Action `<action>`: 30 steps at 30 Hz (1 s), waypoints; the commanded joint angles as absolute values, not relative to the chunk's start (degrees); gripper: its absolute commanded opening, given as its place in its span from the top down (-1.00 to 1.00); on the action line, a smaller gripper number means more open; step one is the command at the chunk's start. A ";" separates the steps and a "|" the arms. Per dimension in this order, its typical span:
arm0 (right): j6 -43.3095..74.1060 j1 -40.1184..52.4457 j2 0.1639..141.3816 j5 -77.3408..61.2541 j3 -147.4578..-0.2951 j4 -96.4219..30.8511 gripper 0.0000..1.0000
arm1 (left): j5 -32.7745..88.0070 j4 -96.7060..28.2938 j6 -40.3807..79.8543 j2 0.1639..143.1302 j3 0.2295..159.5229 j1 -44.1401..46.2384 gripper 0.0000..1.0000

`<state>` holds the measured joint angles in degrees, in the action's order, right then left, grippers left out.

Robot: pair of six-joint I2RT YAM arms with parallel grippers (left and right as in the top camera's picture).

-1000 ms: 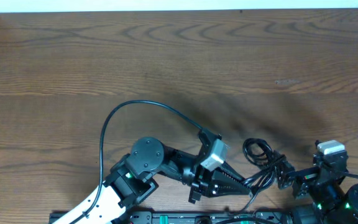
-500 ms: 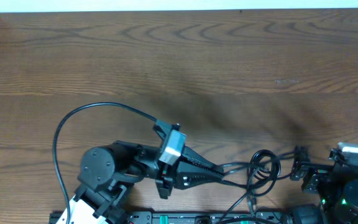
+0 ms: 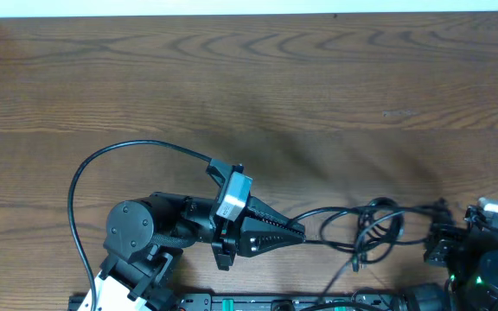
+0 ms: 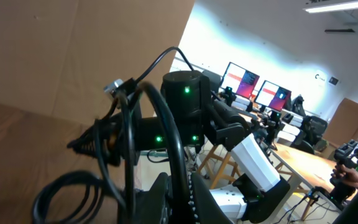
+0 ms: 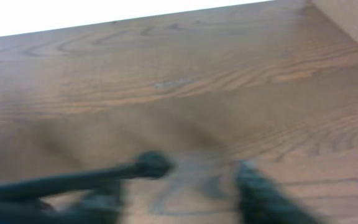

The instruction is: Untangle cables

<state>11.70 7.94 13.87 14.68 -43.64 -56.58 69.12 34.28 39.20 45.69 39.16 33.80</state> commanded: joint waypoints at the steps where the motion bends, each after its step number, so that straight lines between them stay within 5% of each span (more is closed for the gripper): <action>1: 12.40 7.55 14.17 13.72 -43.33 -55.46 0.98 | 69.84 34.54 39.75 45.84 41.54 33.43 0.85; 11: 11.73 7.55 14.17 0.47 -43.33 -53.47 0.98 | 58.04 25.23 39.79 46.89 41.54 33.43 0.84; 14: 9.69 7.55 14.17 -4.71 -43.33 -53.43 0.98 | 52.82 19.88 39.99 47.59 41.54 33.43 0.21; 15: 8.82 7.55 14.17 -6.33 -43.33 -53.43 0.98 | 51.42 18.26 40.49 47.94 41.54 33.43 -0.33; 18: 6.44 7.55 14.17 -9.80 -43.33 -53.43 0.98 | 51.37 16.78 41.12 49.71 41.54 33.45 -0.74; 30: 2.44 7.55 14.17 -18.11 -43.33 -49.69 0.98 | 63.72 23.66 31.94 54.65 41.54 36.10 -1.00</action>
